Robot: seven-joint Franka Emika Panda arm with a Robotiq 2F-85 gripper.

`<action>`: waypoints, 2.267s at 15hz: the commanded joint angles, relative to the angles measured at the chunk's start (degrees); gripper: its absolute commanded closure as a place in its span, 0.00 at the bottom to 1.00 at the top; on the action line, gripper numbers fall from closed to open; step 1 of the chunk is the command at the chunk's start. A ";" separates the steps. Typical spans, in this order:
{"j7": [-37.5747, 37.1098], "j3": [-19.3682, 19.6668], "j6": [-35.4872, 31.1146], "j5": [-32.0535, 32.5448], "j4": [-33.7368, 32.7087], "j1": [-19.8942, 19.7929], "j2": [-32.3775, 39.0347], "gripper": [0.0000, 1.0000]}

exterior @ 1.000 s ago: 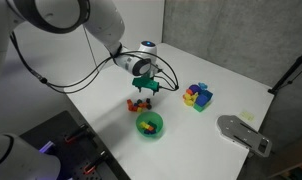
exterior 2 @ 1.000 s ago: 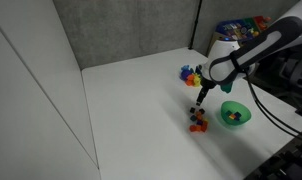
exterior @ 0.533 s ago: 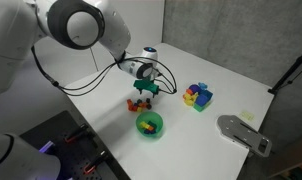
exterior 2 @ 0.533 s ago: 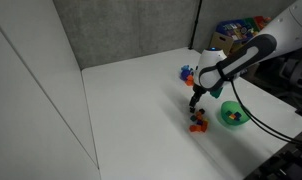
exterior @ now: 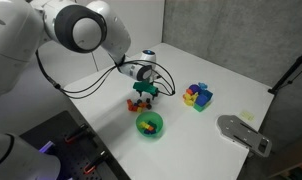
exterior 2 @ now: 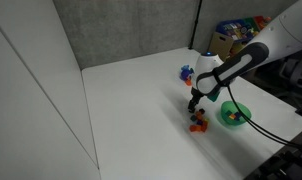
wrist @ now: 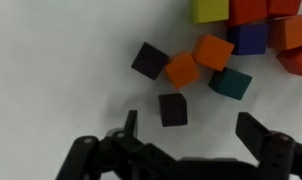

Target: Pick up the black block on the left and place it in the green bowl

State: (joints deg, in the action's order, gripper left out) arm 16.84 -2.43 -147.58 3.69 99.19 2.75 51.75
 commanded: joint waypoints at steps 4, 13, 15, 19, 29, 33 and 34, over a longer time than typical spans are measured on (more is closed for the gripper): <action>-1.98 -0.07 -1.21 1.32 -0.86 -0.38 1.11 0.00; -1.79 -0.39 -3.04 1.14 -1.08 -0.61 2.49 0.25; -1.83 -0.33 -3.06 1.18 -1.13 -0.58 2.58 0.34; -2.07 0.02 -2.91 1.40 -1.11 -0.35 1.99 0.68; -3.25 0.65 -0.05 1.67 -1.19 0.29 -2.11 0.91; -3.69 1.47 3.39 2.10 0.30 0.37 -6.10 0.91; -3.82 1.74 4.49 2.21 0.84 0.24 -7.19 0.91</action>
State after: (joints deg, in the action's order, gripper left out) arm 15.60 -1.68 -146.29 3.92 97.68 2.80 48.66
